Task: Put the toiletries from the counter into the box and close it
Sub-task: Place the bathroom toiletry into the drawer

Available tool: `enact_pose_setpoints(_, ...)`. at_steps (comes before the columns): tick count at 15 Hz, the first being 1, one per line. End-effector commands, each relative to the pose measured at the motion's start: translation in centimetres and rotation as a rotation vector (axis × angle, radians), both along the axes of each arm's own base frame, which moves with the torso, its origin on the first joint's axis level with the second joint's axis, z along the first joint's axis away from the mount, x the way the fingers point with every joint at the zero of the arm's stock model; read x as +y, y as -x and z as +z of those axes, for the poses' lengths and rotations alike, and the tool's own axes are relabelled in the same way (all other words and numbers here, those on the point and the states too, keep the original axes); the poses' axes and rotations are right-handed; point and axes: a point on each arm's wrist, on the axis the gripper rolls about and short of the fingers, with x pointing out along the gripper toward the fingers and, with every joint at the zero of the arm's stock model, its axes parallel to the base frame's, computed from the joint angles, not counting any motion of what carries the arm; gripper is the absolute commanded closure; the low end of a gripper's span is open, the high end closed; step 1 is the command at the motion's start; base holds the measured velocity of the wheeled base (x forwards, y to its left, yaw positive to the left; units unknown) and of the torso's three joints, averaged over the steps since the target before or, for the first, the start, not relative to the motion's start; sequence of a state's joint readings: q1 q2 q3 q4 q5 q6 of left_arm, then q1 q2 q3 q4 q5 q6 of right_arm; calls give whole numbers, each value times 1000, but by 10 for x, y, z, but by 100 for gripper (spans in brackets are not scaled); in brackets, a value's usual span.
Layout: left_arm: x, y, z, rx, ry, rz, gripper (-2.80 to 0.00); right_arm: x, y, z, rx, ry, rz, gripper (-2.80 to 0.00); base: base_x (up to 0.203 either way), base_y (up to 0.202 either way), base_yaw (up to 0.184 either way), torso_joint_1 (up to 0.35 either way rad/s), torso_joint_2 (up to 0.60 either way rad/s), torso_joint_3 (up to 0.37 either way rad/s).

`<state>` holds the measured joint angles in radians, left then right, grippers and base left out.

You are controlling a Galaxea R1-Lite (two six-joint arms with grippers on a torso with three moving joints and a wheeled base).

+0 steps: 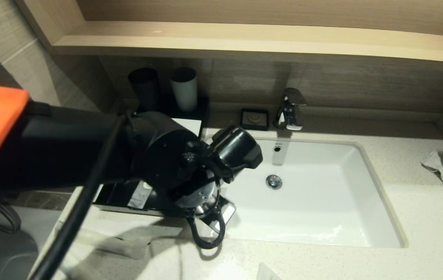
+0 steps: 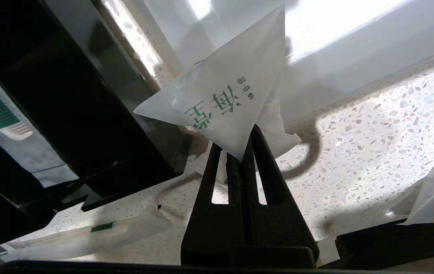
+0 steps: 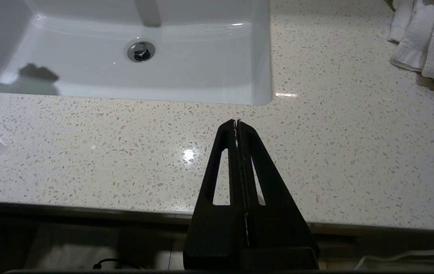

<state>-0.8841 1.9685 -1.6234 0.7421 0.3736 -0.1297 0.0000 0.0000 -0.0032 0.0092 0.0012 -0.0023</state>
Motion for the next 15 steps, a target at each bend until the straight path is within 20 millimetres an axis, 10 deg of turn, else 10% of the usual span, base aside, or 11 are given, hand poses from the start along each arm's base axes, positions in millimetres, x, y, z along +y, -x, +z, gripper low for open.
enact_pose_setpoints(1, 3, -3, 10, -13, 15, 14, 0, 0, 0, 0, 0, -1, 0, 0, 0, 0, 0, 0, 0, 0)
enact_pose_setpoints(15, 40, -37, 33, -51, 36, 167, 0, 0, 0, 0, 0, -1, 0, 0, 0, 0, 0, 0, 0, 0)
